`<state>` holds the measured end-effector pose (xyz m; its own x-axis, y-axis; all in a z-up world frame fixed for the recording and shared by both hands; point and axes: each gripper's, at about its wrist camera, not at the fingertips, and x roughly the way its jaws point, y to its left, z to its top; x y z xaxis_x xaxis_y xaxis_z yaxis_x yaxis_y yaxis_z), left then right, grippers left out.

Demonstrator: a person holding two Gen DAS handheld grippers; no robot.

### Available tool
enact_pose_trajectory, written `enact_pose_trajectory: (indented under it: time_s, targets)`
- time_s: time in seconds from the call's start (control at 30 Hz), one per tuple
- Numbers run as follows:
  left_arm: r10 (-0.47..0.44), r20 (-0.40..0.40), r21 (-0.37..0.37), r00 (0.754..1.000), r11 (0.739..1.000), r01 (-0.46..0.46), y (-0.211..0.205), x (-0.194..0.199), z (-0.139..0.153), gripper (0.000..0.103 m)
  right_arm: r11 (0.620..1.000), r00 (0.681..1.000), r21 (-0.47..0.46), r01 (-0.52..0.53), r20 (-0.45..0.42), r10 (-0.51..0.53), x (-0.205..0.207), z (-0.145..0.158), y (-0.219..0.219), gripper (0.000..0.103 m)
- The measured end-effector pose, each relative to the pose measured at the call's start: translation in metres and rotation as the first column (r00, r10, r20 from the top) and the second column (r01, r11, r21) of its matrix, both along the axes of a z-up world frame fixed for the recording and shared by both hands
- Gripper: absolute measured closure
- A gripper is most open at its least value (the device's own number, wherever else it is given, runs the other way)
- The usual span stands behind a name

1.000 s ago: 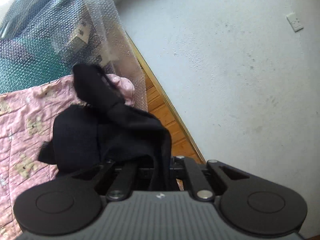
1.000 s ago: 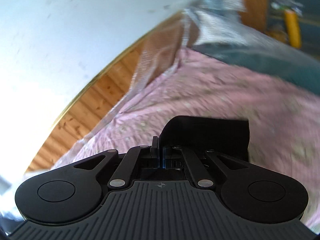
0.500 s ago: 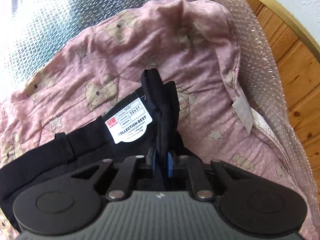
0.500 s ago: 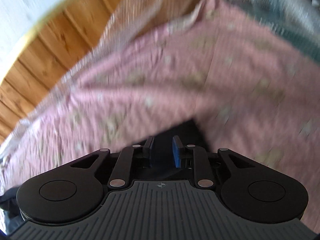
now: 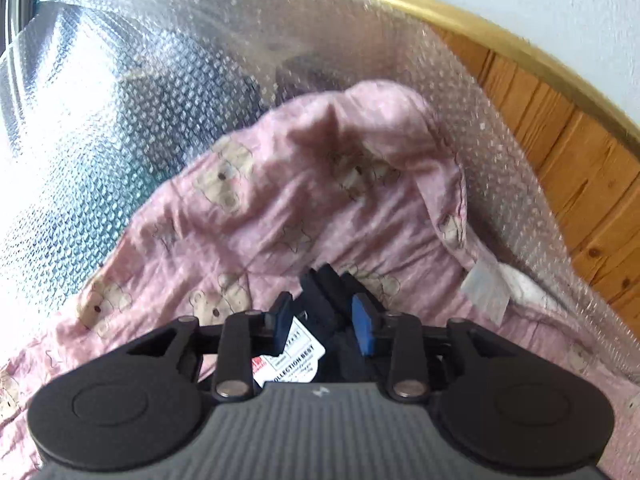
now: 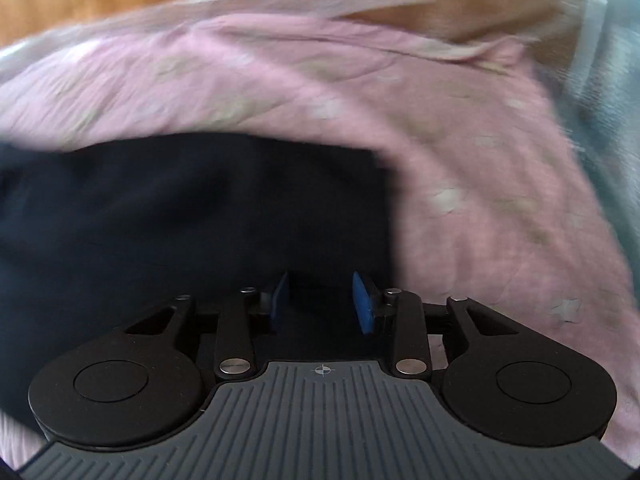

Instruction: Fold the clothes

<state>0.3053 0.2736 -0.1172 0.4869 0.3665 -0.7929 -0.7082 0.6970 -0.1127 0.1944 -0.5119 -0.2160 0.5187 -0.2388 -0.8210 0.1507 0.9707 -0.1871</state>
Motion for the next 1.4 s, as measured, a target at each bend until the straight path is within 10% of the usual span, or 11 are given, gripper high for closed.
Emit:
enact_pose_trajectory:
  time_s: [0.1, 0.23, 0.5, 0.63, 0.8, 1.03, 1.17, 1.27, 1.4]
  targets:
    - [0.014, 0.043, 0.016, 0.999, 1.0, -0.014, 0.011, -0.026, 0.027, 0.056, 0.993, 0.997, -0.098, 0.072, 0.039, -0.068, 0.002, 0.013, 0.005, 0.064]
    - [-0.013, 0.021, 0.001, 1.0, 1.0, 0.013, 0.026, -0.086, 0.032, 0.052, 0.983, 0.978, 0.074, -0.165, 0.138, 0.154, -0.008, 0.041, 0.079, 0.064]
    - [-0.112, -0.009, -0.229, 0.994, 0.968, 0.107, 0.016, -0.22, -0.031, 0.055, 0.813, 0.843, 0.258, -0.522, 0.011, 0.538, 0.032, 0.009, 0.281, 0.059]
    - [-0.124, 0.001, -0.309, 0.992, 0.944, 0.118, 0.033, -0.24, -0.056, 0.053, 0.926, 0.946, 0.199, -0.32, 0.012, 0.324, 0.1, 0.0, 0.297, 0.069]
    - [-0.119, 0.017, -0.389, 0.993, 0.914, 0.116, 0.06, -0.256, -0.085, 0.053, 0.909, 0.97, 0.338, -0.243, 0.103, 0.221, 0.085, 0.038, 0.353, 0.068]
    - [-0.13, 0.076, -0.406, 0.989, 0.902, 0.149, 0.082, -0.26, -0.09, 0.045, 0.847, 0.892, 0.334, -0.413, -0.038, 0.45, 0.081, 0.002, 0.5, 0.059]
    - [-0.129, 0.108, -0.428, 0.986, 0.889, 0.163, 0.092, -0.266, -0.091, 0.082, 0.963, 0.976, 0.159, -0.218, 0.01, 0.219, 0.123, -0.014, 0.487, 0.059]
    - [-0.128, 0.132, -0.444, 0.983, 0.879, 0.174, 0.1, -0.271, -0.091, 0.095, 0.941, 0.994, 0.32, -0.106, 0.05, 0.094, 0.108, 0.005, 0.464, 0.056]
    - [-0.141, 0.153, -0.46, 0.978, 0.866, 0.197, 0.108, -0.276, -0.094, 0.095, 0.911, 0.976, 0.35, -0.218, 0.081, 0.202, 0.042, 0.02, 0.473, 0.044]
